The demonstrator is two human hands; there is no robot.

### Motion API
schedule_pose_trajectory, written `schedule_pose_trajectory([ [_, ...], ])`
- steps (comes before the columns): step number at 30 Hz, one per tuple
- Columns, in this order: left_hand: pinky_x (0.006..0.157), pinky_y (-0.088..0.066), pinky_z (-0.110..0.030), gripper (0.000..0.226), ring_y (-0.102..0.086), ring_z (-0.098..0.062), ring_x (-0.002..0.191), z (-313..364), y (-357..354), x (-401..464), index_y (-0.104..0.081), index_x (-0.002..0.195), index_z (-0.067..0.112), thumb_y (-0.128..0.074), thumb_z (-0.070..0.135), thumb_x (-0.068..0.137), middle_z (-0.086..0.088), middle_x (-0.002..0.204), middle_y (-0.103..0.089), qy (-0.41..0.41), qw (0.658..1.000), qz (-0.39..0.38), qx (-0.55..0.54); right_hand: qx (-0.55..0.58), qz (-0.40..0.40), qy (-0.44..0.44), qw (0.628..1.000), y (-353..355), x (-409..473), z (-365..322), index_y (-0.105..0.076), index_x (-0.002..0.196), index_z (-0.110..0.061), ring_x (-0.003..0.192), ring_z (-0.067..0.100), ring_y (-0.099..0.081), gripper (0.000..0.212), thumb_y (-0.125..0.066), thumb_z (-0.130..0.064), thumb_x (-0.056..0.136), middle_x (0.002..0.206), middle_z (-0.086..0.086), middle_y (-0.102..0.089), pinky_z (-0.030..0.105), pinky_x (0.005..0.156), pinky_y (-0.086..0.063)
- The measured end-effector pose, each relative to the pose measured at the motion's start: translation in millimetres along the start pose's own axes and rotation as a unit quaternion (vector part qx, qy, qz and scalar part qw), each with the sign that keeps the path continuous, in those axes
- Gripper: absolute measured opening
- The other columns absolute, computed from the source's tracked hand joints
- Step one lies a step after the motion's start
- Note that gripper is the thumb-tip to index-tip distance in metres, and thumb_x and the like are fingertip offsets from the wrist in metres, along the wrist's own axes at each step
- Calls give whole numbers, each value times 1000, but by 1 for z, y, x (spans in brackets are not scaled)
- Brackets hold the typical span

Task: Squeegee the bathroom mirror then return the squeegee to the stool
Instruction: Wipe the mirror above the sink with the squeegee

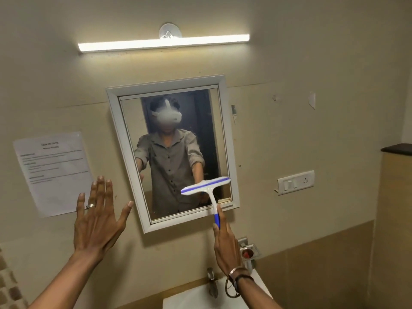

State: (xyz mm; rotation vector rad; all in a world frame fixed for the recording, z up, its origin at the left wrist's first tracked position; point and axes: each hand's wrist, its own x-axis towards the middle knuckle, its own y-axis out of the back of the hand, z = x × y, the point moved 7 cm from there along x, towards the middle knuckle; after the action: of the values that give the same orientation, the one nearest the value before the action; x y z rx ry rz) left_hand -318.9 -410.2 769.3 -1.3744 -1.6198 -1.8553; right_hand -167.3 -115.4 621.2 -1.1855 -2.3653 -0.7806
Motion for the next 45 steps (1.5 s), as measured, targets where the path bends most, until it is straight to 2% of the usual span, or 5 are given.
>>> schedule_pose_trajectory([
  [8,131,-4,-51,95,-27,-38,161,9,3,2,-25,165,-1,-27,68,100,-21,176,-22,-4,1000,-3,2,-19,32,73,997,25,62,-64,-9,153,-38,57,8,-51,57,-25,-45,99,88,7,-56,24,52,-54],
  [19,130,-12,-57,96,-33,-40,158,2,10,1,-30,163,-4,-31,67,97,-23,174,-24,-5,1000,15,3,-31,18,29,999,6,13,-7,-7,123,-80,66,14,-65,39,-13,-76,84,87,0,-65,29,61,-60],
  [30,129,-17,-60,95,-32,-39,159,-7,14,4,-27,164,-4,-31,65,98,-23,175,-22,5,1000,12,3,-45,91,142,985,64,155,-173,-5,152,-37,54,5,-49,62,-40,-24,102,95,9,-59,24,53,-54],
  [34,127,-20,-63,96,-32,-40,158,-8,10,0,-27,163,-5,-31,65,98,-24,175,-22,-1,1000,10,8,-15,50,114,992,41,119,-127,-9,147,-44,67,16,-62,53,-24,-48,97,95,9,-59,37,60,-61],
  [45,127,-23,-63,96,-34,-39,158,-19,12,-12,-25,164,-3,-32,66,97,-22,175,-23,-2,1000,0,8,-32,1,8,999,3,23,-25,-11,133,-70,65,13,-60,67,-11,-90,69,98,5,-66,10,55,-46],
])
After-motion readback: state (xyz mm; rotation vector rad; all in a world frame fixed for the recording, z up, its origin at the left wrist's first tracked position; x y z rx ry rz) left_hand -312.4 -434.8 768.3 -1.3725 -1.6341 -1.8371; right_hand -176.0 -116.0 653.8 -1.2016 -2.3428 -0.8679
